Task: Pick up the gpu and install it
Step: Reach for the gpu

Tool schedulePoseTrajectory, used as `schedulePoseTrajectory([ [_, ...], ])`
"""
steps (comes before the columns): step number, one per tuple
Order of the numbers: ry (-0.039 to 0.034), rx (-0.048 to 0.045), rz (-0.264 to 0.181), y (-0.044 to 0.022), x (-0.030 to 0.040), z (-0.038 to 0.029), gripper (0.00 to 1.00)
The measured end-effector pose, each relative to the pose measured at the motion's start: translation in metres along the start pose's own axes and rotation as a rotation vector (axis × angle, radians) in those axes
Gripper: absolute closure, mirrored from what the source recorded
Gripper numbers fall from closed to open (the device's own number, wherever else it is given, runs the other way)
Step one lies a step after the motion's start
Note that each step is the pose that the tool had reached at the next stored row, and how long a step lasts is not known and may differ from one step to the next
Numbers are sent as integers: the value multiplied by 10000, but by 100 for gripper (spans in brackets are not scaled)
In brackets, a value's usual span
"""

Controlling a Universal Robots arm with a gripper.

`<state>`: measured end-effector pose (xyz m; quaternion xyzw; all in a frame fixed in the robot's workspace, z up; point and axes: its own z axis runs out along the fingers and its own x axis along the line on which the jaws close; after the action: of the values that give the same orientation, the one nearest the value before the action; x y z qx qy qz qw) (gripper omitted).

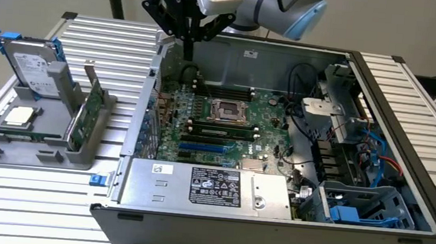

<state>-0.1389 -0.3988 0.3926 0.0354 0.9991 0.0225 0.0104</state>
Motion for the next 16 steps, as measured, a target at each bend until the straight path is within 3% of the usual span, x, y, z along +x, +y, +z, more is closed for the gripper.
schedulePoseTrajectory([
  [16,1,1,0,-12,189,-4,100],
])
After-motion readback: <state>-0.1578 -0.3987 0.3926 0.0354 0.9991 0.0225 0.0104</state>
